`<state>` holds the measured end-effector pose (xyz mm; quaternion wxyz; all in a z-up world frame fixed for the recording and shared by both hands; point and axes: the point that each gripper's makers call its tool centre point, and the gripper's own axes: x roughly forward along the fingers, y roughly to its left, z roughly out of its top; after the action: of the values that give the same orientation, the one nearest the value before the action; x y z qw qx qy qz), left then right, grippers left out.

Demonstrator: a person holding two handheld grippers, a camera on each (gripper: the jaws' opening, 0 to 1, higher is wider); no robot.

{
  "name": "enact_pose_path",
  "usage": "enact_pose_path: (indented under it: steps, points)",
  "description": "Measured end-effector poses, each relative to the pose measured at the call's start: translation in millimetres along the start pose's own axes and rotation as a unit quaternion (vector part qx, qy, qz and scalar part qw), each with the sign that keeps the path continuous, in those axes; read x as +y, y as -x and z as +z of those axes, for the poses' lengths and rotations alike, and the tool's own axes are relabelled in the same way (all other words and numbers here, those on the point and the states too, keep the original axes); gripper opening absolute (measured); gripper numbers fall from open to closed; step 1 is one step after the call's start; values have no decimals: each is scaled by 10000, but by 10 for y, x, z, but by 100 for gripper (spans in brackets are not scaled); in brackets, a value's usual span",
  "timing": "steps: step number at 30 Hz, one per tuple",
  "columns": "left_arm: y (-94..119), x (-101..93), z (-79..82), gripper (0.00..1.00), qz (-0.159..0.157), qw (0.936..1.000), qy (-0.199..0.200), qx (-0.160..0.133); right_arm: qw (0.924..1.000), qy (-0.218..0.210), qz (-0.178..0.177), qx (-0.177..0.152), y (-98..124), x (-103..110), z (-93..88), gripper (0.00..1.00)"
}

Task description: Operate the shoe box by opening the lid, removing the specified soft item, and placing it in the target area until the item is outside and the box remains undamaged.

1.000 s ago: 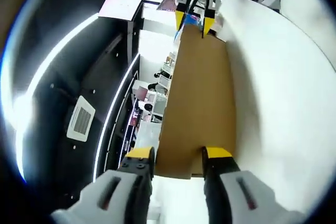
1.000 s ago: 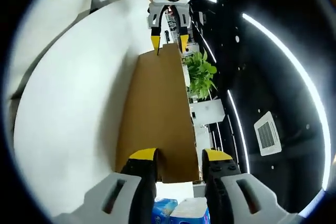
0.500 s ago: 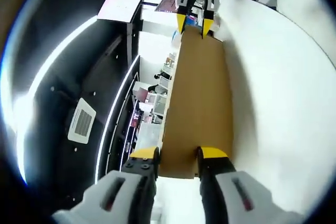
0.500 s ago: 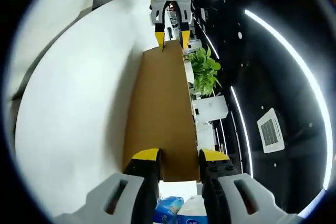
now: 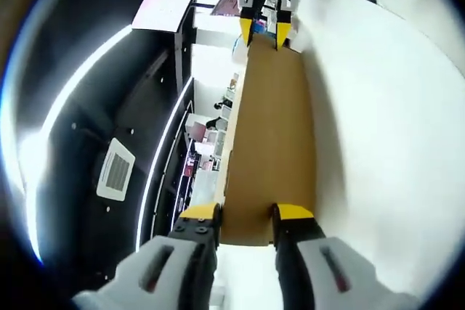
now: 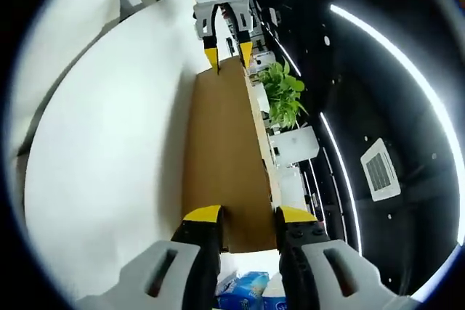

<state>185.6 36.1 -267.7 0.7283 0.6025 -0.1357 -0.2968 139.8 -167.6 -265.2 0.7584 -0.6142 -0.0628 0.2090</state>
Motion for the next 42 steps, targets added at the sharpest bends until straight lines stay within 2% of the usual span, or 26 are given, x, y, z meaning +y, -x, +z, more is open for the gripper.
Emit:
enact_pose_path:
  steps: [2,4,6,7,8,9,11,15,16,17,18,19,21,22,25,26,27,28,29,30,31,32,33,37,41,42]
  points:
    - [1,5,8,29,34,9999,111,-19,9999,-89,52,22,-1,32,13,31]
    - [4,16,39,30,6,9980,611,-188,9991,-408,103,-11,-8,52,6,31]
    - [5,9,70,34,-125,9903,1337,-364,9950,-989,130,-64,-12,48,2,31]
    - [4,3,76,36,-155,9873,1525,-412,9928,-1167,273,-47,-116,125,154,33]
    - [1,10,71,38,-116,9851,1662,-432,9849,-1698,282,-170,-119,122,187,36]
    - [2,11,65,39,-114,9862,1590,-439,9830,-1802,315,-161,-83,96,136,38]
    - [7,24,88,40,-103,9747,2148,-605,9806,-1929,254,-215,-35,23,114,39]
    - [25,-9,174,50,-422,9510,2895,-996,9579,-2788,170,-660,42,-80,147,47]
    - [35,18,167,50,-384,9431,3139,-1026,9519,-3001,22,-618,56,-142,103,50]
    - [46,18,177,50,-437,9368,3303,-1066,9396,-3358,-98,-660,70,-209,78,55]
    - [56,64,224,50,-420,9242,3607,-1179,9231,-3780,-49,-709,72,-221,90,59]
    - [67,112,260,51,-387,9107,3901,-1301,9172,-3916,-19,-732,74,-221,95,62]
    - [106,223,333,58,-366,8848,4411,-1458,8893,-4492,90,-854,75,-241,130,67]
    - [120,312,341,64,-209,8730,4630,-1517,8839,-4585,110,-912,76,-257,140,68]
    - [139,475,278,83,41,8475,5113,-1426,8839,-4598,-190,-834,70,-349,62,69]
    - [142,538,229,89,184,8353,5318,-1379,8812,-4649,-310,-796,71,-380,28,70]
    - [146,565,173,93,255,8268,5471,-1282,8740,-4783,-420,-746,70,-405,-5,70]
    - [148,574,155,96,277,8242,5513,-1262,8715,-4825,-448,-750,73,-416,-14,71]
    - [154,601,100,98,324,8058,5782,-1238,8553,-5092,-518,-802,72,-451,-23,72]
    - [156,597,83,98,284,8007,5856,-1235,8527,-5134,-525,-806,74,-458,-31,73]
    - [156,607,59,97,309,7957,5920,-1243,8436,-5281,-542,-806,77,-471,-48,75]
    - [154,609,43,97,319,7940,5943,-1239,8367,-5386,-530,-835,76,-477,-61,75]
    - [126,561,-3,97,245,7982,5912,-1131,8359,-5405,-530,-798,74,-470,-84,75]
    - [44,340,-95,88,-107,8020,5930,-701,8372,-5419,-489,-549,14,-371,-171,75]
    - [-40,270,-125,89,-166,8047,5893,-703,8361,-5446,-339,-560,-64,-295,-129,75]
    - [-56,233,-114,88,-237,8096,5825,-688,8352,-5458,-334,-586,-88,-292,-117,75]
